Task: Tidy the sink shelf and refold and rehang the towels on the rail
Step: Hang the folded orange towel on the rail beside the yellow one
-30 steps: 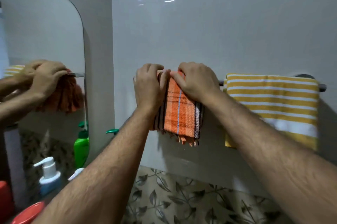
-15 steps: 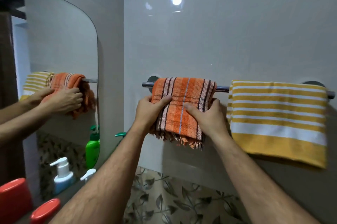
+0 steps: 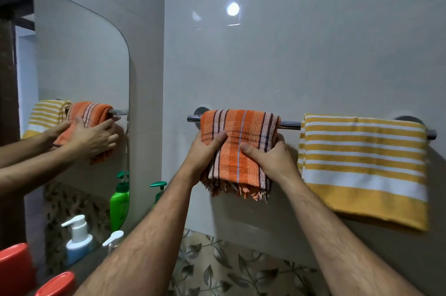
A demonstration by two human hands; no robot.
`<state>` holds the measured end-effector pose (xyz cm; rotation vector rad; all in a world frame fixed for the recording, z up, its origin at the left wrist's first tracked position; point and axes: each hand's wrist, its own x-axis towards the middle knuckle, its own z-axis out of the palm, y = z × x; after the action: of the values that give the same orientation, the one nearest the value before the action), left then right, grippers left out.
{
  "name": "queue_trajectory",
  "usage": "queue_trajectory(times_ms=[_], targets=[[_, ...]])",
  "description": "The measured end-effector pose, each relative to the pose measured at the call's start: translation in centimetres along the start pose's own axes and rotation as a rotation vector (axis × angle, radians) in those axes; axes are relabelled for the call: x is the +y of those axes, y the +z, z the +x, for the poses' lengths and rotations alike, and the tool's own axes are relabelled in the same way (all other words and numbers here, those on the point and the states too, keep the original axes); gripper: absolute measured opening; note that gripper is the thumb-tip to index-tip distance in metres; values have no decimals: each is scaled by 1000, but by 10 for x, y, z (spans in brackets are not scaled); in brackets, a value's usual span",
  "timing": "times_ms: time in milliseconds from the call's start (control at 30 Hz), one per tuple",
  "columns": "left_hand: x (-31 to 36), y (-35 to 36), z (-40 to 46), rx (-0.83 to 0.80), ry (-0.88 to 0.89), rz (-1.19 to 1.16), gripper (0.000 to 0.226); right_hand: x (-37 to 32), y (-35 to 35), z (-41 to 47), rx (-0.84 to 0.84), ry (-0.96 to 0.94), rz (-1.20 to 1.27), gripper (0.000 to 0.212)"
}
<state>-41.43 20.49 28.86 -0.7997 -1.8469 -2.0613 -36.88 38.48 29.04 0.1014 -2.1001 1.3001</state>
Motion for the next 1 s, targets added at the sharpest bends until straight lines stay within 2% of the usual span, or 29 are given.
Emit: queue_trajectory(times_ms=[133, 200, 267, 333, 400, 467, 500, 600, 733, 800, 900, 1000], targets=[[-1, -2, -3, -3, 11, 57, 50, -3, -5, -2, -85, -12, 61, 44], [-4, -4, -4, 22, 1, 101, 46, 0, -5, -3, -82, -29, 69, 31], [-8, -8, -6, 78, -17, 150, 50, 4, -4, -2, -80, -20, 51, 39], [-8, -11, -8, 126, -14, 223, 73, 8, -4, 0, -78, -7, 41, 50], [-7, -11, -11, 140, -33, 259, 88, 8, -6, -2, -109, 3, 58, 44], [-6, -11, -14, 118, -54, 246, 89, 7, -7, -8, -165, 24, 81, 31], [-7, -12, -15, 111, -57, 244, 89, 7, -7, -11, -194, 24, 82, 31], [-9, -12, -23, 119, -49, 308, 88, 6, -9, -20, -205, 11, 54, 61], [-15, -3, -40, 205, -23, 358, 74, 4, -1, -37, -67, 12, -118, 70], [-15, 2, -49, 225, 16, 406, 80, 6, 8, -49, 37, -48, -217, 81], [-16, 10, -68, 282, 83, 580, 89, 16, 18, -65, 196, -236, -341, 82], [-17, 18, -90, 349, 201, 867, 73, 19, 20, -76, 321, -490, -446, 72]])
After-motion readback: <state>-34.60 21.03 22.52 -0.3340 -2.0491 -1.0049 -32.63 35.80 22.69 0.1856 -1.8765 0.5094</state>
